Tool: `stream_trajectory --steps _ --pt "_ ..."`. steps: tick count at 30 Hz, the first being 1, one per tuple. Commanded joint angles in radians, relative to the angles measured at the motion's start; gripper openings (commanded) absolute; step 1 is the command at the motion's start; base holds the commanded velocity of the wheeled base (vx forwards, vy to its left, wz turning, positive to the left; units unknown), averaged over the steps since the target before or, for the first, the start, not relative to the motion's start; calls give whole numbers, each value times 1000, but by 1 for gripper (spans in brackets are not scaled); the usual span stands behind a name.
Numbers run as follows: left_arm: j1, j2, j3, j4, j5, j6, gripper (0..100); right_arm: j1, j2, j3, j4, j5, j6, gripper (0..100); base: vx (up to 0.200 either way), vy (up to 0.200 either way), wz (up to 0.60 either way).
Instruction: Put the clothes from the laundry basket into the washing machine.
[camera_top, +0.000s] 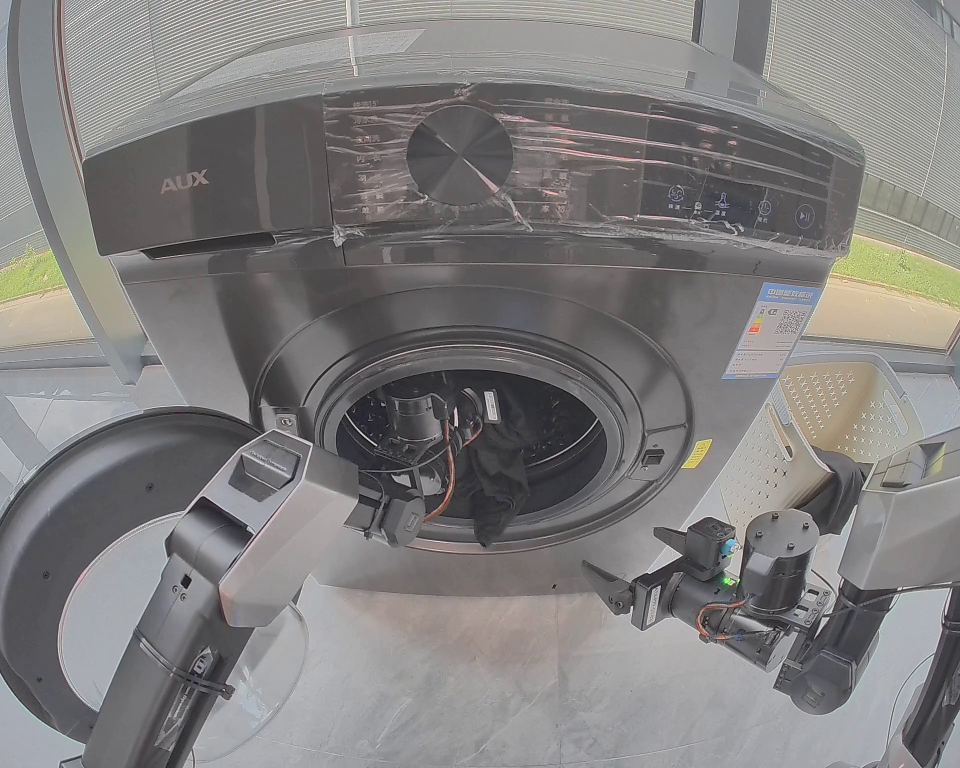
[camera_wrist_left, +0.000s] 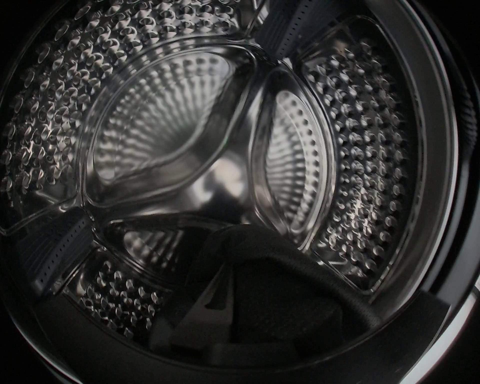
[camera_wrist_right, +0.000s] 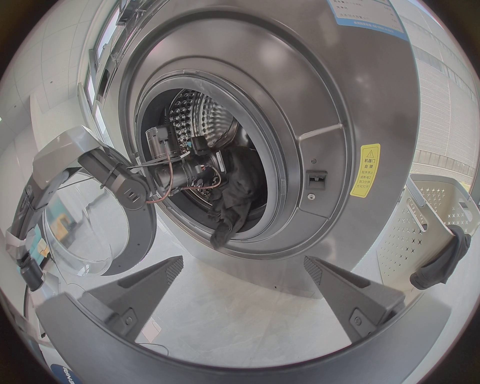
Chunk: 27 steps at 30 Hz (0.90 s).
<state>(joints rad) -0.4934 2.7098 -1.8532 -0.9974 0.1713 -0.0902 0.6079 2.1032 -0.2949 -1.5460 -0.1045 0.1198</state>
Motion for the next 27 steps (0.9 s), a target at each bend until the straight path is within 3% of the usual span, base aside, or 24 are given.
stream_trajectory --steps 1,9,10,14,19,27 --pt "13 93 -147 40 42 0 0 1 1 0 0 0 0 100 0 0 0" --pt "-5 45 -90 51 42 -9 0 0 1 0 0 0 0 100 0 0 0" --pt "-13 31 -75 51 42 -13 100 -2 1 0 0 0 0 100 0 0 0" --pt "-24 -53 31 76 42 -17 100 -5 0 0 0 2 0 100 0 0 0" --pt "-48 -223 255 198 31 -14 100 -7 0 0 0 2 0 100 0 0 0" --pt "-56 -269 430 244 13 10 100 -3 -2 0 0 2 0 100 0 0 0"
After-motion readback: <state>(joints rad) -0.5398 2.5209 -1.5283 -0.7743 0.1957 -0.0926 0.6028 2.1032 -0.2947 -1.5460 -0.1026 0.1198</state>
